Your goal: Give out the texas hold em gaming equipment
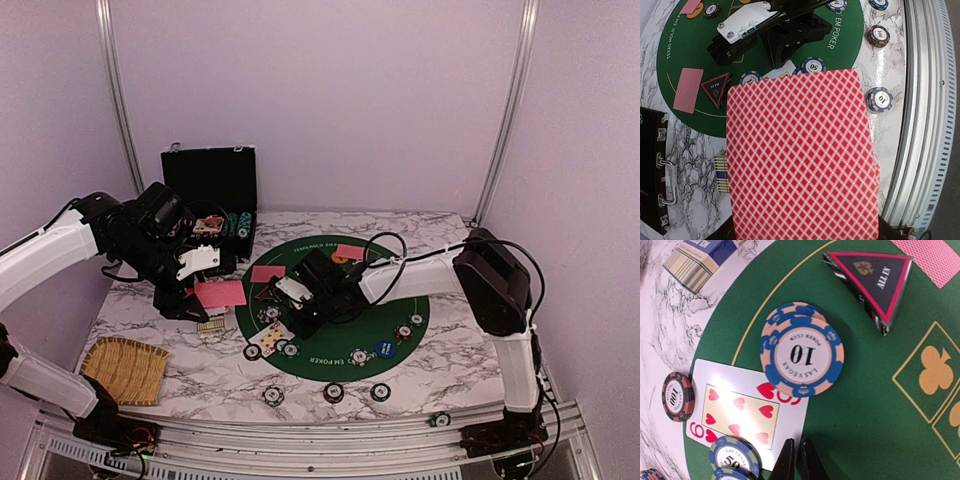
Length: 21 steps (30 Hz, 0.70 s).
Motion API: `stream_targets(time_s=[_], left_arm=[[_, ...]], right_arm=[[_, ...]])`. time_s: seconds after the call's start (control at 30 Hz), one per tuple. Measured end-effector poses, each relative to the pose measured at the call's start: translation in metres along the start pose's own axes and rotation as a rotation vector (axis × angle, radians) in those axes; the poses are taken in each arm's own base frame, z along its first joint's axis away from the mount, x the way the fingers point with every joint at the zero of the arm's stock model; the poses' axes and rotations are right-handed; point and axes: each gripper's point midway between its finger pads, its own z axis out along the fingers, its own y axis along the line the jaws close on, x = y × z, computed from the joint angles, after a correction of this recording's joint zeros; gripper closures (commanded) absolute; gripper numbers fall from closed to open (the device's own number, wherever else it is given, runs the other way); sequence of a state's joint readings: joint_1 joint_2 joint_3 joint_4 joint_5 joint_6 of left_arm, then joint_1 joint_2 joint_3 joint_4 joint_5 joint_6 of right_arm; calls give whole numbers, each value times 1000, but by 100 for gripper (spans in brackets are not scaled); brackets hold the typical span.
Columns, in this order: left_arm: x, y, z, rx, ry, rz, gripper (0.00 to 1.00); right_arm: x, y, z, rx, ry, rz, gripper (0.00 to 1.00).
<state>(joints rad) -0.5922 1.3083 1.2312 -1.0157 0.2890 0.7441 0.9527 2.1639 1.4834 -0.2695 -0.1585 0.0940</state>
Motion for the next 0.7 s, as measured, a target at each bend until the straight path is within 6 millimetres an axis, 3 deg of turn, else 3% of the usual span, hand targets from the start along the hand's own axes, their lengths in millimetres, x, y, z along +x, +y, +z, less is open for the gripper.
stream_targets(time_s=[0.7], left_arm=[[0,0,0,1,0,0,100]], right_arm=[[14,67,3,-157,-15,51,94]])
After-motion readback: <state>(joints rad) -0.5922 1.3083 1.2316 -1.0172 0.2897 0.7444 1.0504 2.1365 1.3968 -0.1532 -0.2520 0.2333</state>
